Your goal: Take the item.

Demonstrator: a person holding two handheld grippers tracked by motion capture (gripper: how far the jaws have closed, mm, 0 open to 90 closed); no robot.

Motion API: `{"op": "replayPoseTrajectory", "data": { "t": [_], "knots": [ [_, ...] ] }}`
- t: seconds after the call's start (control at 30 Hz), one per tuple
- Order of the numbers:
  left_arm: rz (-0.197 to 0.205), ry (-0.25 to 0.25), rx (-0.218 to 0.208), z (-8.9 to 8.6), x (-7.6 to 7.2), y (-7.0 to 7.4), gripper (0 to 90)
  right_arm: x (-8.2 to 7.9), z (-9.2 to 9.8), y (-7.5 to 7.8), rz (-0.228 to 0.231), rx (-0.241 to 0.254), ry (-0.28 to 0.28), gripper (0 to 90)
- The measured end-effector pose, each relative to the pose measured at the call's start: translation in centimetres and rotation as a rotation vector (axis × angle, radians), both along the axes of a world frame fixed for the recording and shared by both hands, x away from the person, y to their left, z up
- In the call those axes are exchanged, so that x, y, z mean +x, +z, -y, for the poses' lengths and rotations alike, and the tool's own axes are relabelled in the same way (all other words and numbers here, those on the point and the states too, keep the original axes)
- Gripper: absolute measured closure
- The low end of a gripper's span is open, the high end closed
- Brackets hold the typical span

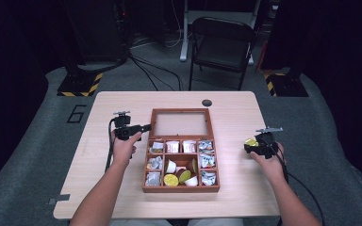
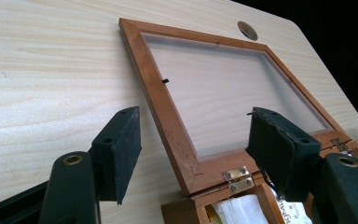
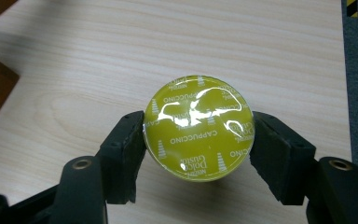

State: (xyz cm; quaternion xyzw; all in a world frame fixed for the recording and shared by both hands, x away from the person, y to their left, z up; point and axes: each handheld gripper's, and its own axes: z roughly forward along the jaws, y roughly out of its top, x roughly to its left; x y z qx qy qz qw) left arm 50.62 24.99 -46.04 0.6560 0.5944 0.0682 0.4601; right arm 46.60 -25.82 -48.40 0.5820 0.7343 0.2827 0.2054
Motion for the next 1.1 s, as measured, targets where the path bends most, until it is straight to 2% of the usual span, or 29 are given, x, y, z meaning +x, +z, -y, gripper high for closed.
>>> {"op": "replayPoseTrajectory", "data": {
  "t": [0.2, 0.4, 0.7, 0.9, 1.0, 1.1],
  "knots": [
    [-0.001, 0.002, -0.006, 0.21, 0.02, -0.06, 34.3, 0.11, 0.52, -0.55, -0.001, -0.01, -0.028, 36.8],
    [0.001, 0.0, 0.001, 0.09, 0.01, -0.06, 34.4, 0.12, 0.76, -0.72, -0.008, 0.0, -0.031, 36.4],
    [-0.002, 0.001, -0.002, 0.06, 0.02, -0.05, 34.5, 0.16, 0.7, -0.85, -0.008, 0.0, -0.035, 31.3],
    [0.003, 0.003, -0.003, -0.05, 0.04, -0.02, 34.5, 0.14, 0.96, -0.74, -0.008, 0.007, -0.035, 29.1],
    [0.004, 0.005, -0.007, -0.05, 0.06, -0.01, 34.5, 0.11, 0.97, -0.56, -0.016, 0.025, -0.053, 27.6],
    [0.004, 0.008, -0.006, -0.04, 0.08, -0.04, 34.5, 0.16, 1.11, -0.07, 0.004, 0.023, -0.036, 27.8]
  ]
}}
